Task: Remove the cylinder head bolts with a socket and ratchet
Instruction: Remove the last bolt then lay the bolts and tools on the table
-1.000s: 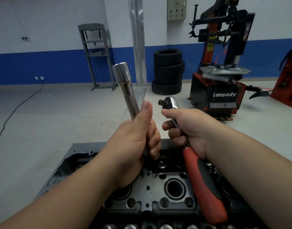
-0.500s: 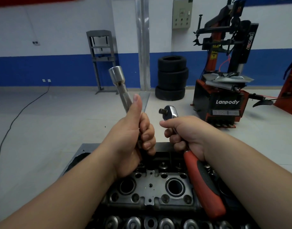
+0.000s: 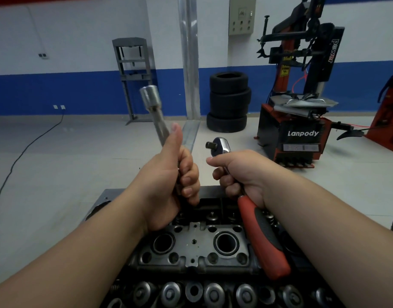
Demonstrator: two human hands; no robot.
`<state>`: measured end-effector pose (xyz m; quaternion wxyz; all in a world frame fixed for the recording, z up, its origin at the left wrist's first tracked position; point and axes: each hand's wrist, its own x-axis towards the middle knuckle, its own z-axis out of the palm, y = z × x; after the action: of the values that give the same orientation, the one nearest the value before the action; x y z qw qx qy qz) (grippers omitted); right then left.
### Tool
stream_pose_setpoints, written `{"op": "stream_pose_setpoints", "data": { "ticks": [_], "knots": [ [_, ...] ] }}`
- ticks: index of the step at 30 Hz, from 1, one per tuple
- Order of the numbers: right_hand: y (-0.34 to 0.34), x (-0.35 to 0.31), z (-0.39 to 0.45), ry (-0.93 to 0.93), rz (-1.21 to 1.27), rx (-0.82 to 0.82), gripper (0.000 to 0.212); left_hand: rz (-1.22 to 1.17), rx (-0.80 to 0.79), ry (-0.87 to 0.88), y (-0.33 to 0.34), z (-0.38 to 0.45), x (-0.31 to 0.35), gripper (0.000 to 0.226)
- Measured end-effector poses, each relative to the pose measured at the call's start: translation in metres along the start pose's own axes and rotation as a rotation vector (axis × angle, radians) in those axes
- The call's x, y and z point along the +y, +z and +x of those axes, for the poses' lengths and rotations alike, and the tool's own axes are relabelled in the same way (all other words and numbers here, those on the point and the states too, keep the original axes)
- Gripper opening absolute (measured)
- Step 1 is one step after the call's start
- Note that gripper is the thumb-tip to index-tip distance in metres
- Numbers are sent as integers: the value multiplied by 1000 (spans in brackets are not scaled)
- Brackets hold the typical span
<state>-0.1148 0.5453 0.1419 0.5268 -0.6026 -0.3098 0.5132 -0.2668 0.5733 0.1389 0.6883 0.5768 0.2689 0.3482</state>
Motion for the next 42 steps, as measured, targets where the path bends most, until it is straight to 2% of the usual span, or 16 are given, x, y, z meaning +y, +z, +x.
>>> {"op": "stream_pose_setpoints", "data": {
  "ticks": [3,8,11,14,18,26,34,42],
  "knots": [
    [0,0,0,-3,-10,-3,18,91,-36,-30,4,0,-6,64],
    [-2,1,3,-3,-5,5,17,22,-18,-13,3,0,-11,59],
    [-2,2,4,-9,-21,3,17,62,-52,-3,2,-3,-12,51],
    [-2,3,4,-29,-47,10,18,208,-106,44,4,-6,-12,47],
    [0,3,4,-31,-51,-6,10,383,-135,47,5,-8,-10,54],
    [-2,0,2,-39,-89,-1,26,986,-141,-46,3,-19,16,57],
    [-3,2,2,-26,-44,-7,18,1003,-362,-45,-1,-22,23,33],
    [-2,3,2,-53,-87,-14,21,1025,-370,38,-2,-17,18,20]
  ]
}}
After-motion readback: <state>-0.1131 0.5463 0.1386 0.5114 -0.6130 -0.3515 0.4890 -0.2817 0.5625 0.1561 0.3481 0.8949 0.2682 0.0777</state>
